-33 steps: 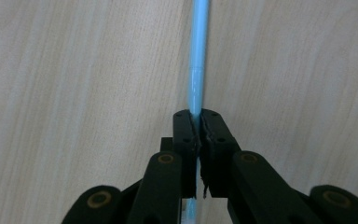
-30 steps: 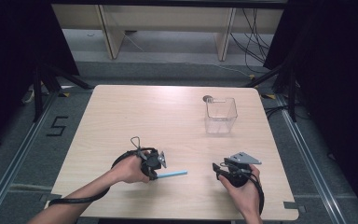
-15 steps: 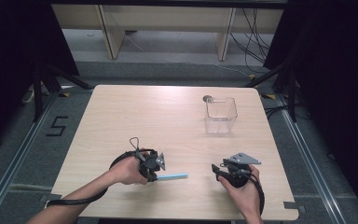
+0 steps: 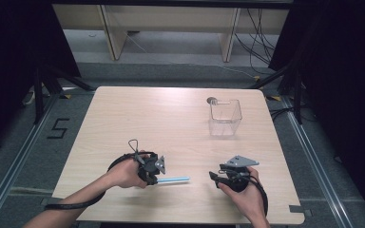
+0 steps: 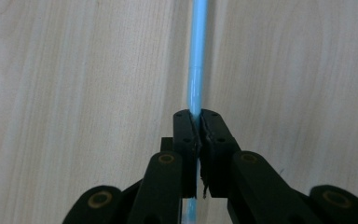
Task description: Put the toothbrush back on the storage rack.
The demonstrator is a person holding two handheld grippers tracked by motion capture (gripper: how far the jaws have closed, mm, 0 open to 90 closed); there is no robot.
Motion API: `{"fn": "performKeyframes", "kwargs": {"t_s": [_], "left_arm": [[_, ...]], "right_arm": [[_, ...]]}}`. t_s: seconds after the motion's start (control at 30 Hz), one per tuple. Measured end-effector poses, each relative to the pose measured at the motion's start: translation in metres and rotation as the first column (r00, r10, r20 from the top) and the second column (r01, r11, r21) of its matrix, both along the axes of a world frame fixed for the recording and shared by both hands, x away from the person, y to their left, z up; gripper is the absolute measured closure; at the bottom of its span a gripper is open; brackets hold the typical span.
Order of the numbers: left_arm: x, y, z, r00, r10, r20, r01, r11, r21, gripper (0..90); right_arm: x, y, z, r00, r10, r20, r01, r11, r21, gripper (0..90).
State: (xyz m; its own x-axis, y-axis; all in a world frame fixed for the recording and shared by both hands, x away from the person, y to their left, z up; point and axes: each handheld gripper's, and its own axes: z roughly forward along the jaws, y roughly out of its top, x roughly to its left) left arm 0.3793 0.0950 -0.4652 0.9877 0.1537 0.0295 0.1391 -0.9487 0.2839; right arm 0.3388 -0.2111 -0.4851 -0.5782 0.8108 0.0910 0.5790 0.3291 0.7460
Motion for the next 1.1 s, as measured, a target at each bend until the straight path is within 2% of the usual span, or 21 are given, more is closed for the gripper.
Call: {"fn": "performKeyframes", "kwargs": {"t_s": [0.1,0.17,0.23,0.3,0.4,0.47,0.53,0.57,0.6,0.63,0.67,0.7,0.73,0.77,0.83,0.87,0.9,0.93,0.97,1.07,1.1], "left_arm": [[-0.002,0.0,0.001,1.0,-0.005,0.003,0.005,1.0,-0.002,85.0],[-0.002,0.0,0.002,0.9998,-0.016,0.007,0.016,0.9999,0.002,85.0],[-0.003,0.0,0.002,0.9997,-0.023,0.01,0.023,0.9997,0.003,85.0],[-0.004,-0.001,0.003,0.9994,-0.032,0.012,0.032,0.9995,0.007,85.0],[-0.005,-0.002,0.004,0.9987,-0.049,0.016,0.049,0.9988,0.008,85.0],[-0.006,-0.003,0.006,0.9982,-0.059,0.012,0.059,0.9982,0.008,85.0],[-0.007,-0.004,0.007,0.9979,-0.063,0.014,0.063,0.998,0.009,85.0],[-0.007,-0.004,0.007,0.9974,-0.07,0.015,0.07,0.9975,0.012,85.0],[-0.007,-0.004,0.007,0.9974,-0.07,0.015,0.07,0.9975,0.011,85.0],[-0.008,-0.005,0.008,0.9972,-0.074,0.009,0.074,0.9972,0.01,85.0],[-0.008,-0.005,0.008,0.9972,-0.075,0.01,0.075,0.9972,0.008,85.0],[-0.009,-0.006,0.008,0.9967,-0.08,0.012,0.08,0.9968,0.006,85.0],[-0.009,-0.007,0.008,0.9965,-0.083,0.01,0.083,0.9965,0.007,85.0],[-0.01,-0.007,0.009,0.9962,-0.087,0.008,0.087,0.9962,0.008,85.0],[-0.011,-0.009,0.01,0.9956,-0.092,0.013,0.092,0.9957,0.004,85.0],[-0.011,-0.009,0.01,0.9954,-0.095,0.013,0.095,0.9954,0.004,85.0],[-0.011,-0.01,0.011,0.9946,-0.102,0.014,0.102,0.9947,0.006,85.0],[-0.011,-0.01,0.011,0.9946,-0.103,0.012,0.103,0.9947,0.006,85.0],[-0.012,-0.011,0.011,0.9942,-0.107,0.011,0.107,0.9943,0.004,85.0],[-0.013,-0.013,0.011,0.9936,-0.112,0.011,0.112,0.9937,0.005,85.0],[-0.013,-0.014,0.011,0.9934,-0.114,0.013,0.113,0.9935,0.004,85.0]], "right_arm": [[0.0,0.005,0.002,0.997,0.077,-0.008,-0.077,0.9968,-0.021,46.3],[0.0,0.007,0.003,0.9912,0.132,0.002,-0.132,0.9903,-0.043,47.1],[0.0,0.011,0.003,0.9797,0.201,0.001,-0.2,0.9774,-0.068,47.3],[-0.002,0.016,0.002,0.9743,0.224,-0.016,-0.225,0.9718,-0.071,47.3],[-0.002,0.02,0.002,0.9583,0.284,-0.034,-0.286,0.9533,-0.097,47.2],[-0.001,0.022,0.004,0.9402,0.337,-0.047,-0.341,0.9326,-0.119,47.1],[-0.002,0.024,0.005,0.9283,0.367,-0.062,-0.372,0.9202,-0.124,46.8],[-0.003,0.027,0.004,0.9276,0.367,-0.07,-0.373,0.9206,-0.116,46.8],[-0.003,0.027,0.005,0.9177,0.39,-0.076,-0.397,0.9087,-0.13,46.8],[-0.002,0.029,0.005,0.9142,0.4,-0.068,-0.405,0.9052,-0.129,46.8],[-0.001,0.031,0.005,0.8991,0.433,-0.063,-0.438,0.8903,-0.125,46.8],[-0.002,0.032,0.005,0.9026,0.425,-0.066,-0.431,0.8937,-0.126,46.8],[-0.002,0.033,0.006,0.8943,0.441,-0.074,-0.447,0.8836,-0.138,46.8],[-0.003,0.034,0.007,0.8929,0.442,-0.084,-0.45,0.8839,-0.127,46.8],[-0.002,0.037,0.007,0.8834,0.464,-0.069,-0.469,0.8728,-0.136,47.0],[0.0,0.038,0.008,0.8678,0.493,-0.064,-0.497,0.8555,-0.147,47.2],[-0.001,0.039,0.008,0.8672,0.493,-0.069,-0.498,0.8558,-0.141,47.4],[0.001,0.04,0.007,0.8523,0.52,-0.055,-0.522,0.8405,-0.144,47.7],[0.0,0.041,0.008,0.8565,0.512,-0.063,-0.516,0.8452,-0.14,48.0],[0.002,0.045,0.009,0.8329,0.55,-0.058,-0.552,0.8181,-0.161,49.2],[0.002,0.046,0.009,0.8306,0.555,-0.051,-0.555,0.8156,-0.165,49.8]]}}
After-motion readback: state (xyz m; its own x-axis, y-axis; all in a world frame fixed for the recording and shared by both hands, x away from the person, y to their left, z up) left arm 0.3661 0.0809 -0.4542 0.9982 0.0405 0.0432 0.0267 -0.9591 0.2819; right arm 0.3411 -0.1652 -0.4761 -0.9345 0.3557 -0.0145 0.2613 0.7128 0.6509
